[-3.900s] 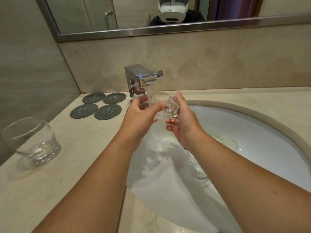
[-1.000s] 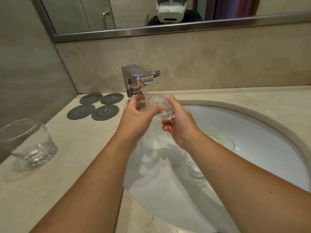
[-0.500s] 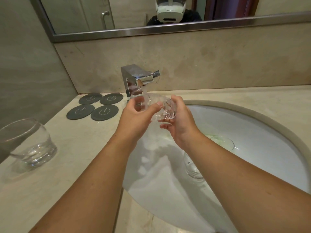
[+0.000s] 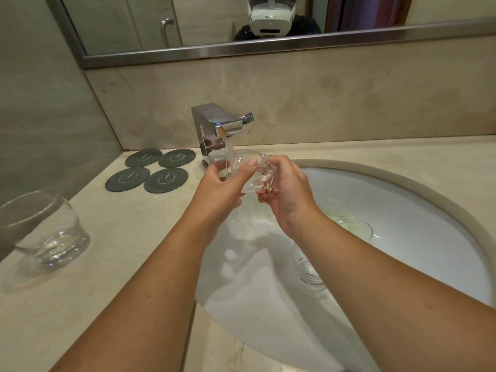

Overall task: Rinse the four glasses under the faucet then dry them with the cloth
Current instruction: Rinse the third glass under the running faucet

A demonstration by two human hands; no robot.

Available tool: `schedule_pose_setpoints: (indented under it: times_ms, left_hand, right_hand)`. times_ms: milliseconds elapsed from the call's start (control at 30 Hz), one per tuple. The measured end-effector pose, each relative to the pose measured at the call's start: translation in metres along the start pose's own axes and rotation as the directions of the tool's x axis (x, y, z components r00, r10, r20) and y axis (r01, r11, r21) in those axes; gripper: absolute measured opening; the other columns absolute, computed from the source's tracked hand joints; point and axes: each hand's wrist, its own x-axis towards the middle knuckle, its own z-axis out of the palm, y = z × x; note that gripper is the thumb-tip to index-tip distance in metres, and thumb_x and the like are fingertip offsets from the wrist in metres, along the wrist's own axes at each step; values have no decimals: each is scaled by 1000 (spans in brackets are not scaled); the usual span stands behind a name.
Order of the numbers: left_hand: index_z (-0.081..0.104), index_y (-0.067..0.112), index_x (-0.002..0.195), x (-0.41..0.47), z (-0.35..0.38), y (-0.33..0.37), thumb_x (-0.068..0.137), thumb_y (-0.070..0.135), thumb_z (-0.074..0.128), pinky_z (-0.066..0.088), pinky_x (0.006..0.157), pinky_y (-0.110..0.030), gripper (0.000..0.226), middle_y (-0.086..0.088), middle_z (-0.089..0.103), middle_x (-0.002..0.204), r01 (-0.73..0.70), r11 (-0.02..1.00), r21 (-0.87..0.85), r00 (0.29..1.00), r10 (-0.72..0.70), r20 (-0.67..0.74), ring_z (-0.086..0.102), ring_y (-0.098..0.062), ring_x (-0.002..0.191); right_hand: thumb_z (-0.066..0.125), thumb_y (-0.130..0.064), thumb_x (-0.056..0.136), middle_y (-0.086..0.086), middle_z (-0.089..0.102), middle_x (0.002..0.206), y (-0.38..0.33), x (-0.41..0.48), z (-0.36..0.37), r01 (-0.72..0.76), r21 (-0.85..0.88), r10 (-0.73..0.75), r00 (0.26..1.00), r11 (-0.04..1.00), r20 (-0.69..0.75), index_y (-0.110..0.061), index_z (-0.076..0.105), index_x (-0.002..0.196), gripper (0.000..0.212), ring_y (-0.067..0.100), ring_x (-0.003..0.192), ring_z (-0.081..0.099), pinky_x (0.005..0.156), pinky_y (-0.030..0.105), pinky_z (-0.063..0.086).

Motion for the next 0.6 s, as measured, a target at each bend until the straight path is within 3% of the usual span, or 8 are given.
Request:
schedule_pose_setpoints:
  times_ms: [33,133,233,300,467,600]
  left_hand:
    - [61,31,126,0,-1,0,83,60,85,57,85,-32,58,3,75,126,-1,1000,2,1000,1,-12,74,-15,98]
    - [64,27,130,1,0,2,68,57,87,56,80,-29,73,6,74,127,-44,999,-15,999,44,-31,74,-9,109]
    - [64,37,115,1,0,5,61,48,86,54,83,-30,59,8,75,123,-76,996,-48,996,74,-40,73,-8,110]
    - [64,39,114,2,-1,3,57,45,86,55,87,-33,61,8,76,121,-91,994,-52,995,89,-34,74,-9,111]
    - [63,36,133,7,-3,-3,55,37,85,53,112,-50,81,4,74,130,-127,991,-43,992,126,-19,70,-18,125]
    - [54,34,139,1,1,1,58,53,91,54,95,-36,91,6,72,134,-44,997,-65,999,46,28,69,-15,120]
  right_hand:
    - [60,-23,97,10,66,91,0,0,0,13,-12,-13,1000,1000,0,-13,69,108,18,20,62,57,52,31,45]
    - [59,-26,97,9,68,92,0,0,0,14,-19,-14,1000,1000,0,-13,69,111,21,23,69,60,53,31,48]
    - [61,-46,101,5,71,96,-1,-1,-1,-56,-91,54,998,994,-18,-14,70,118,38,21,64,61,52,31,46]
    - [62,-56,100,5,70,98,0,-1,-1,-111,-100,109,994,989,-17,-14,71,120,47,18,59,59,50,31,43]
    - [61,-30,100,14,63,87,-2,-2,1,-100,38,100,995,994,9,1,70,118,37,18,53,51,46,29,41]
    - [54,-24,98,13,63,81,-2,-1,0,-76,52,76,997,996,-3,2,69,116,35,19,50,51,48,29,44]
